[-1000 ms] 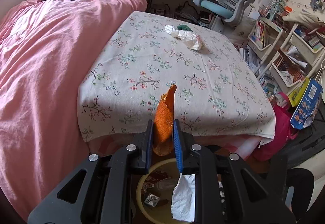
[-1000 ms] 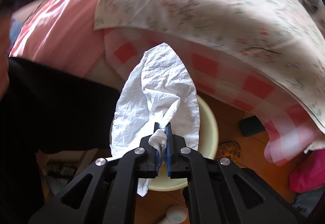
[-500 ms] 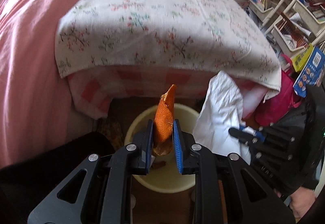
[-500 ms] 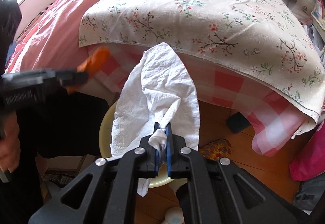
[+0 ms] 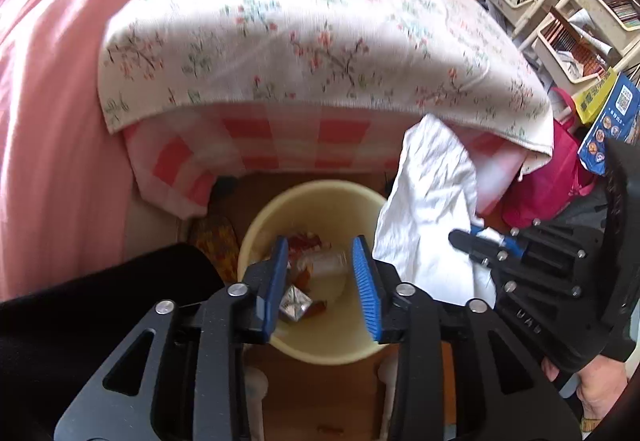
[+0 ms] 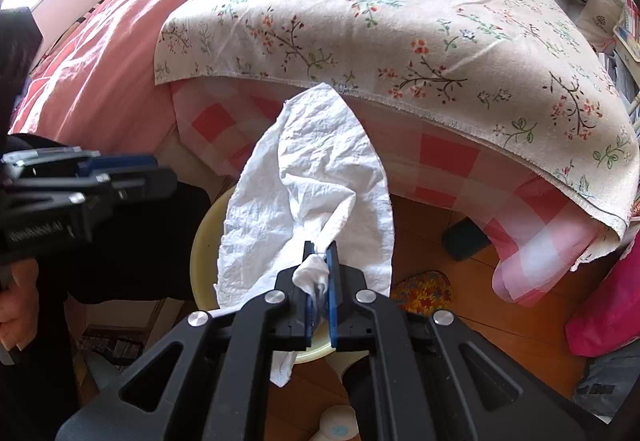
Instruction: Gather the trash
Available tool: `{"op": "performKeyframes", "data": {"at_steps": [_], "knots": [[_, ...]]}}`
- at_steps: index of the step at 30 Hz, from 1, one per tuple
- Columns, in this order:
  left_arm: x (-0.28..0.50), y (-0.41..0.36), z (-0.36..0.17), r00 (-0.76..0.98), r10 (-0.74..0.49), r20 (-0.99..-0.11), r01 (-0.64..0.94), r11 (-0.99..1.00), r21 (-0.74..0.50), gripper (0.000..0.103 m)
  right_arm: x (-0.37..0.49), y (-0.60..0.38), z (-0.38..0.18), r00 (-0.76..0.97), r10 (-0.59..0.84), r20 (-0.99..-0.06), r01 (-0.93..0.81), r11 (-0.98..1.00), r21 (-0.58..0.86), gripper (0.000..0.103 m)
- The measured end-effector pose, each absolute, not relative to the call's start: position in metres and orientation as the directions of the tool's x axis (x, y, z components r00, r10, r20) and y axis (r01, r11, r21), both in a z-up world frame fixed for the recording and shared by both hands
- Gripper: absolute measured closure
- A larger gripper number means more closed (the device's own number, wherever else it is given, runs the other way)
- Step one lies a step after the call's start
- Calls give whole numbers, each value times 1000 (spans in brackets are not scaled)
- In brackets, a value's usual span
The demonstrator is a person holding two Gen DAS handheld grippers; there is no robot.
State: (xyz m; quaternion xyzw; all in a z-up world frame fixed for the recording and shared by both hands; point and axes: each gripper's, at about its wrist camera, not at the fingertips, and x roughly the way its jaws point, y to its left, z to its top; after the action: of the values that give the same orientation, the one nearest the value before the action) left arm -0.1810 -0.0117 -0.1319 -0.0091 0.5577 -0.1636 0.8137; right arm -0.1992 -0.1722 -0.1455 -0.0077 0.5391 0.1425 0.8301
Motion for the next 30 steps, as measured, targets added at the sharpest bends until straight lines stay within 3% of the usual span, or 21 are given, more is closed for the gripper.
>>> {"op": "performKeyframes", "data": {"at_steps": [3, 9, 11, 13, 21, 23, 30], "knots": [[-182, -12, -124, 373, -264, -889, 256, 951, -175, 64, -198, -167, -149, 367, 228, -902, -259, 956, 137, 96], [-182, -8, -104, 495, -203, -845, 219, 970, -105, 43, -193, -154, -162, 337, 218, -916, -285, 951, 121, 93], [-181, -5, -99, 527, -184, -830, 195, 976, -92, 37, -192, -153, -166, 328, 215, -920, -283, 951, 122, 73], [-179, 0, -96, 547, -167, -820, 171, 982, -86, 32, -192, -154, -166, 334, 217, -917, -281, 952, 123, 62], [-176, 14, -89, 600, -136, -789, 92, 991, -101, 25, -193, -158, -159, 375, 232, -898, -275, 952, 132, 56], [-176, 16, -87, 616, -128, -777, 78, 992, -101, 23, -193, -160, -154, 397, 236, -887, -270, 954, 133, 49], [-178, 21, -81, 654, -101, -749, 48, 995, -92, 19, -194, -156, -144, 450, 237, -861, -274, 954, 119, 37]]}}
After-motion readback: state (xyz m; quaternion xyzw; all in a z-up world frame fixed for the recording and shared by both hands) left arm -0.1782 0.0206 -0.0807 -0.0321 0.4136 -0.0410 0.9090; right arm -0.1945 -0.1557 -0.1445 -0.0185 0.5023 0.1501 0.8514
